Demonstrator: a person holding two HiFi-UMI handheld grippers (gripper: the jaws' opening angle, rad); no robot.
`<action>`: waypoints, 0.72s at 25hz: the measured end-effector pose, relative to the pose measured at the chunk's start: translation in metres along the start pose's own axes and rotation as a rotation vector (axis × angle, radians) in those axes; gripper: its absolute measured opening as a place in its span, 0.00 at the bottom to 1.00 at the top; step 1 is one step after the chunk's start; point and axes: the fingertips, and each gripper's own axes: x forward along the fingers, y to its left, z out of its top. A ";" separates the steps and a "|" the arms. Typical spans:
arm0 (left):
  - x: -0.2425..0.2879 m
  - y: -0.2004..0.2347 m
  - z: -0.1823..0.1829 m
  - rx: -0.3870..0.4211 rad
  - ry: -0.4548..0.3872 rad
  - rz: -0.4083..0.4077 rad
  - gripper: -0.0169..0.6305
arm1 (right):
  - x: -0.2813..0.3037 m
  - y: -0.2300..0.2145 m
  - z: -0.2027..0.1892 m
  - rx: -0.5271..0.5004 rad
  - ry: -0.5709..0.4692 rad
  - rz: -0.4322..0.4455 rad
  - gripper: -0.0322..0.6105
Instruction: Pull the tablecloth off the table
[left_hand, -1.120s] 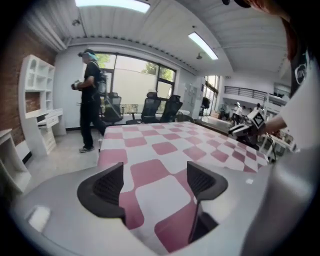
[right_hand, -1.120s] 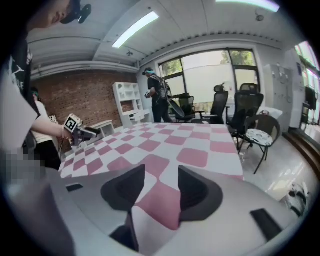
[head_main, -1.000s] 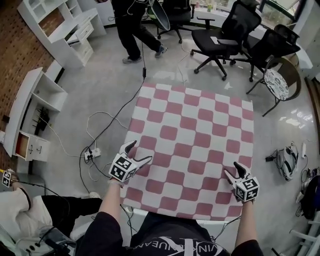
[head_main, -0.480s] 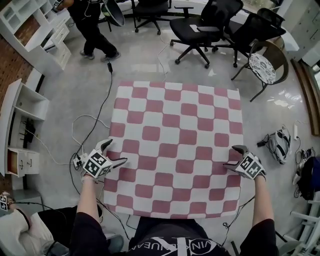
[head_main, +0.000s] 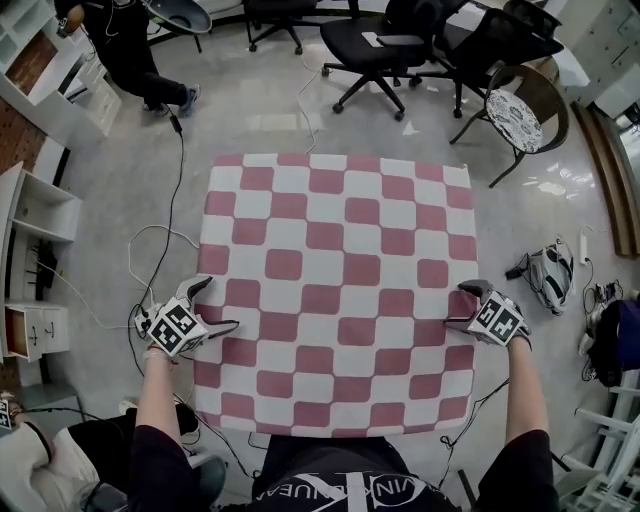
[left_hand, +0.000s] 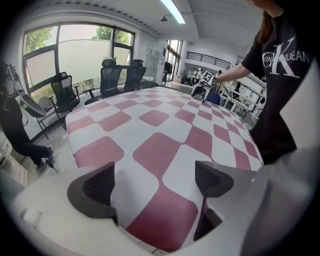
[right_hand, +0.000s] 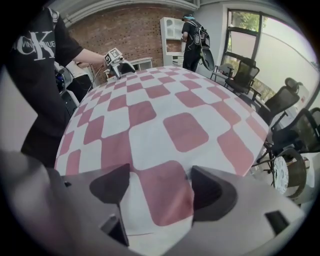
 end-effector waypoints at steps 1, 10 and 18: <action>0.004 0.001 0.000 0.015 0.017 0.000 0.78 | 0.000 0.001 0.000 -0.003 0.000 -0.004 0.64; 0.016 0.006 -0.003 0.049 0.119 -0.026 0.78 | -0.001 0.011 0.004 -0.013 0.001 0.000 0.39; 0.019 0.003 0.002 0.076 0.165 -0.011 0.76 | -0.003 0.014 0.008 0.018 -0.022 -0.029 0.20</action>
